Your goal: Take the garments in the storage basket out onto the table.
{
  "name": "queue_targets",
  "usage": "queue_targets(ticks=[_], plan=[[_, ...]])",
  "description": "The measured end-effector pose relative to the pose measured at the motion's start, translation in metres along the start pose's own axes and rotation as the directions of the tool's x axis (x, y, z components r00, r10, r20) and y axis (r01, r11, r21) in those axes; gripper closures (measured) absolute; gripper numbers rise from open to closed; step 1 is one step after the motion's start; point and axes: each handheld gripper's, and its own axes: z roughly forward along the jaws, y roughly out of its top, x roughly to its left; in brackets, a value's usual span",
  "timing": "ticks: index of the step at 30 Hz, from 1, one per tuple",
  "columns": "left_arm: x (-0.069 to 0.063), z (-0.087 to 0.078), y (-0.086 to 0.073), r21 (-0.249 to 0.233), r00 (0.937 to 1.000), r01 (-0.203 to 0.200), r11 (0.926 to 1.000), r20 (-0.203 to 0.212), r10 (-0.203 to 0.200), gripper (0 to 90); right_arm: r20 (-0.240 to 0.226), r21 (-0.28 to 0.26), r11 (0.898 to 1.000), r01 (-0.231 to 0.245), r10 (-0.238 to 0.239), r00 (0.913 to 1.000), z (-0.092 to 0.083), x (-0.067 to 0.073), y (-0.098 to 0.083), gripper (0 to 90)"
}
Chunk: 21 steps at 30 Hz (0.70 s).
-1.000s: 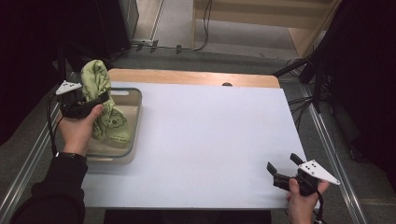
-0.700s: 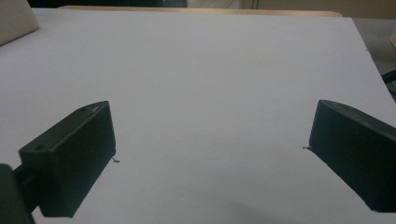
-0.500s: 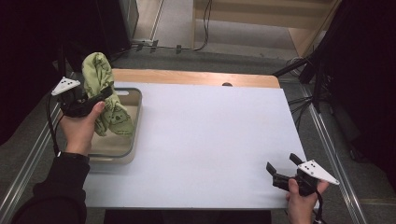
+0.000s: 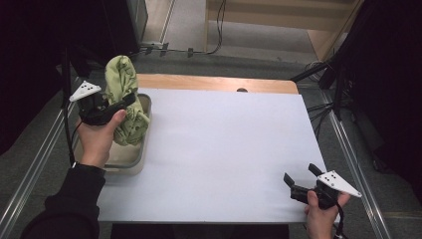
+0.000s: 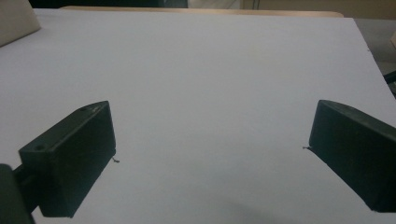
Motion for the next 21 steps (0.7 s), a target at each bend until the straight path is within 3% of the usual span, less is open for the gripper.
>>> queue_targets(ticks=[10,21], plan=[[-0.023,0.008,0.0,0.011,0.9982,0.0,0.9999,0.06,-0.001,63.6,0.001,-0.003,1.0,-0.001,0.001,1.0,0.0,-0.001,0.0,0.0],[-0.044,0.009,0.002,0.012,0.995,-0.017,0.9998,0.098,0.015,63.5,0.003,-0.004,1.0,-0.002,0.002,1.0,-0.001,-0.001,0.0,0.0]])
